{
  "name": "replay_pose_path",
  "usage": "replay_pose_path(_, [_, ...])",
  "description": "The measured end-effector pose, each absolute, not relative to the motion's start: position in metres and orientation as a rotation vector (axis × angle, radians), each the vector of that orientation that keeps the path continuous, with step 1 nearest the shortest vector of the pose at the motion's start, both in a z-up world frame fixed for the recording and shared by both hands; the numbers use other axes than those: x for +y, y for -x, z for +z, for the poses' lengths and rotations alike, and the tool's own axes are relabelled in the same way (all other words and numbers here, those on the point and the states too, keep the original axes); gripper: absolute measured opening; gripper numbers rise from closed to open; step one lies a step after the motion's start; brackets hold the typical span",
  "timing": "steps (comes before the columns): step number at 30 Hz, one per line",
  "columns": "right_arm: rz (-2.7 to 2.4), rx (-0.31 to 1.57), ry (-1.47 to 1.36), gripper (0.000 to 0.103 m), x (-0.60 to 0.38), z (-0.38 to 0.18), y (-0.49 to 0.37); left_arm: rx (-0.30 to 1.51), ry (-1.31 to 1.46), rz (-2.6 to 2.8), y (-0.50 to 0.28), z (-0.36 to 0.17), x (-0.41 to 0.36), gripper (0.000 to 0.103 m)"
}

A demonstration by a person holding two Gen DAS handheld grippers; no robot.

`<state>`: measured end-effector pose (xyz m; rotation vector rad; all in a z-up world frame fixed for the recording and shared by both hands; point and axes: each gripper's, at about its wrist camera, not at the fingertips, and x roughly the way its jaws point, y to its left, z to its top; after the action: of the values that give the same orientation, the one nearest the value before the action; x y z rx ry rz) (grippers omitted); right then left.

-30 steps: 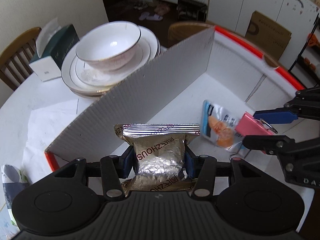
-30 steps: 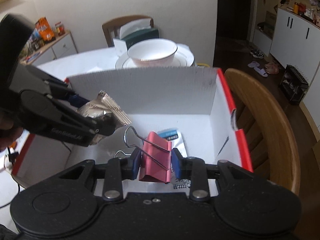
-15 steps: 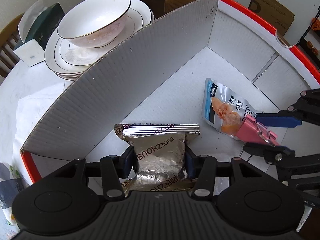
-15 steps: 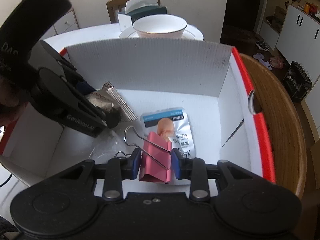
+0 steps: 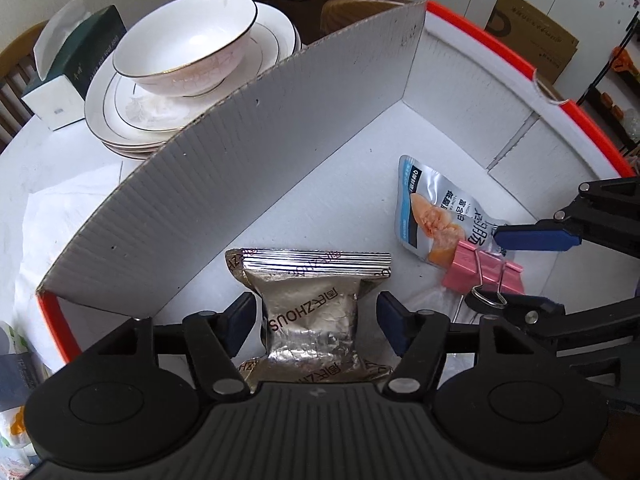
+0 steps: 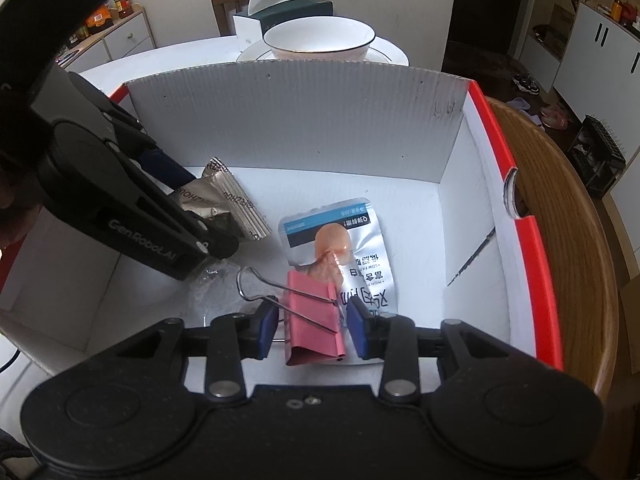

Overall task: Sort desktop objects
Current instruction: 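Lower the pink clip into the box with the right tool while the left holds the gold packet, then open the left tool to drop the gold packet while the right tool releases the clip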

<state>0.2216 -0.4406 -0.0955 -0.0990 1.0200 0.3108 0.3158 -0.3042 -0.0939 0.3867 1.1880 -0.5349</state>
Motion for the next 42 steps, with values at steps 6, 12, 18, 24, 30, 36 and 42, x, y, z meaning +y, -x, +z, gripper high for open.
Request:
replay_pose_path(6, [0.329,0.984,0.069,0.055,-0.445,-0.081,-0.212,1.147,-0.334,-0.559,-0.302,-0.073,-0.292,0.065])
replay_pose_path(12, [0.346,0.948,0.03,0.06,-0.447,-0.064,-0.201,1.078,-0.261,-0.573,-0.283,-0.052,-0.29,0.065])
replay_pose_path(18, [0.365,0.904,-0.011,0.068,-0.448,-0.048,-0.19,0.967,-0.206,-0.573,-0.255,-0.027,-0.272,0.065])
replay_pose_path(24, [0.389,0.845,-0.053,0.08,-0.445,-0.036,-0.18,0.901,-0.114,-0.549,-0.234,-0.009,-0.243,0.065])
replay_pose_path(30, [0.428,0.787,-0.077,0.088,-0.431,-0.024,-0.173,0.844,-0.081,-0.535,-0.217,0.002,-0.219,0.071])
replay_pose_path(36, [0.438,0.747,-0.087,0.09,-0.412,-0.014,-0.165,0.799,-0.065,-0.519,-0.197,0.007,-0.19,0.085])
replay_pose_path(42, [0.437,0.741,-0.082,0.09,-0.386,-0.009,-0.157,0.761,-0.04,-0.519,-0.18,0.008,-0.157,0.096])
